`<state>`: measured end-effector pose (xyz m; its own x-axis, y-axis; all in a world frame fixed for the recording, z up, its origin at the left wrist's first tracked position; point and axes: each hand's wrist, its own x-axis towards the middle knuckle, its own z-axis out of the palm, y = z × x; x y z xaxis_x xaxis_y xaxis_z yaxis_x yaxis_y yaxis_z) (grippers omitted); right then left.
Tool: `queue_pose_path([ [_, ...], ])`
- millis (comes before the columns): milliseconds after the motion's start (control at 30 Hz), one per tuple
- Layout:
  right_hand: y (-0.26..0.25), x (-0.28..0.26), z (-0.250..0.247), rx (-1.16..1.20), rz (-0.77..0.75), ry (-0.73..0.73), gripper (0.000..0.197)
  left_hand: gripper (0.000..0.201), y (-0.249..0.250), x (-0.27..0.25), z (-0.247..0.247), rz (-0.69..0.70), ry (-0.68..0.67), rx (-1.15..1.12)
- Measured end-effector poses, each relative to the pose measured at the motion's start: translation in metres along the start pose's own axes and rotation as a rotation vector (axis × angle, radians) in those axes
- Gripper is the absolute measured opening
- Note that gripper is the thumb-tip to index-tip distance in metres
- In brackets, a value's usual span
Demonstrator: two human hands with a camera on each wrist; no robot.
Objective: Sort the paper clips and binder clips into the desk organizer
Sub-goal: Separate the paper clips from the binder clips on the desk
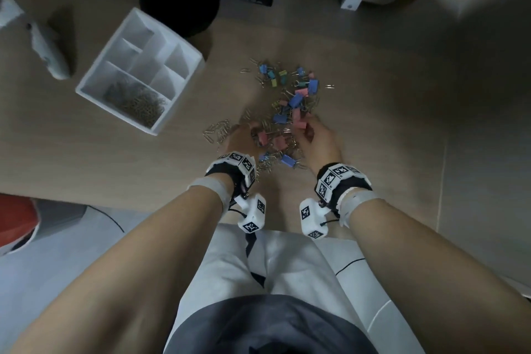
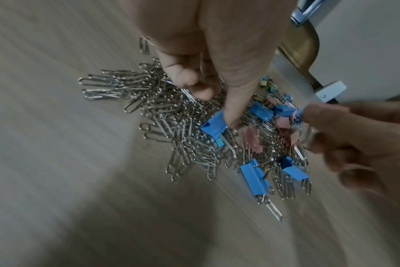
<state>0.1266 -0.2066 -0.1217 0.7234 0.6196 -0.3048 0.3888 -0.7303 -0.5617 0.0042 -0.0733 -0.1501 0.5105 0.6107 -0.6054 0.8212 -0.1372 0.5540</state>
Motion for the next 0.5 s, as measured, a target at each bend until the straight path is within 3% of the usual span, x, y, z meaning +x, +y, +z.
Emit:
queue_pose_path([
  [67,0.011,-0.003,-0.009,-0.108,0.095,0.057,0.035,0.049,0.006,0.001,-0.001,0.026,-0.027,0.026],
  [167,0.026,-0.012,-0.026,-0.233,0.291,0.023,0.037,0.024,0.008,0.004,0.003,0.042,0.011,0.071],
  [267,0.034,-0.02,-0.029,-0.213,0.394,0.047,0.036,0.018,0.01,0.004,0.004,0.015,0.025,0.085],
  [367,0.029,-0.026,-0.022,-0.164,0.275,0.113,0.041,0.026,0.01,0.007,0.001,0.03,0.045,0.106],
  [500,0.011,-0.022,-0.006,-0.126,0.069,-0.174,0.044,0.019,0.006,0.007,-0.003,0.049,0.048,0.055],
])
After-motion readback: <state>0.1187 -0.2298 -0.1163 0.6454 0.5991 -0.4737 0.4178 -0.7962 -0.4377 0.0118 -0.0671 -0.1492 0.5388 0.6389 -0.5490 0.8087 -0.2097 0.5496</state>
